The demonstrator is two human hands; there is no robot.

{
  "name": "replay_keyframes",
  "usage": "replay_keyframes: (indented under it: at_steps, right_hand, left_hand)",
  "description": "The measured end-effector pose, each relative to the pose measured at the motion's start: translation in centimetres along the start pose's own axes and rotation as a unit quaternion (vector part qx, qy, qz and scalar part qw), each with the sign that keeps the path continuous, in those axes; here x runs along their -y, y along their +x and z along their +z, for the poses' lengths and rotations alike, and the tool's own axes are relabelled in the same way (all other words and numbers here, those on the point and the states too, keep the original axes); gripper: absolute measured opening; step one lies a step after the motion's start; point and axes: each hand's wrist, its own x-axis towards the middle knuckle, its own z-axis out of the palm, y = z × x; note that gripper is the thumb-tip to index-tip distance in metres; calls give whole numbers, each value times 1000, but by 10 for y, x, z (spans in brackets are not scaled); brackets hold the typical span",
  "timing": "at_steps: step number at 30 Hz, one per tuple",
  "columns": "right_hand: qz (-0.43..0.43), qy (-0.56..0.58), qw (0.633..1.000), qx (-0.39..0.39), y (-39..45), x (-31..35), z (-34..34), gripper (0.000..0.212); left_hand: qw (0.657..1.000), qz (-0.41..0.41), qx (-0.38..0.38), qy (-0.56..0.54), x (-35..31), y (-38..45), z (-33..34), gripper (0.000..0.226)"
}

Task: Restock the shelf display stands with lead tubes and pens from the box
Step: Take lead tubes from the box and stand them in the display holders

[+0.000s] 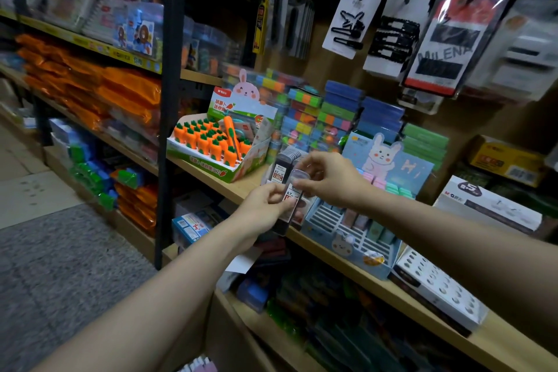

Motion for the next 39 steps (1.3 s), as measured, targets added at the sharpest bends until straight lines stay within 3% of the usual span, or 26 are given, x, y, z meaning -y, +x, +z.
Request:
replay_keyframes:
  at_steps: [6, 8, 13, 22, 28, 32, 35, 39]
  right_hand:
    - [-3, 59, 992, -116, 32, 3, -27, 16]
    - [-4, 46, 988, -149, 44, 2, -31, 17]
    - [-11, -42, 988, -148, 68, -5, -7, 18]
    - [-27, -99, 987, -122, 74, -9, 24, 25]
    - [-52, -161, 976, -137, 68, -9, 36, 22]
    - [-63, -184, 972, -130, 66, -7, 37, 31]
    - [-51, -124, 980, -149, 63, -3, 26, 33]
    - [-84, 32, 972, -218, 34, 11, 14, 10]
  left_hand:
    - [976, 13, -216, 30, -1, 16, -29, 29]
    - [965, -4, -251, 80, 4, 19, -38, 39]
    - [974, -3, -186, 131, 15, 23, -31, 64]
    - [980, 45, -161, 112, 25, 29, -27, 45]
    - [978, 54, -156, 125, 29, 28, -31, 54]
    - [977, 55, -148, 142, 30, 27, -31, 56]
    - [976, 61, -150, 146, 28, 24, -32, 53]
    - [968, 83, -187, 149, 23, 8, -42, 38]
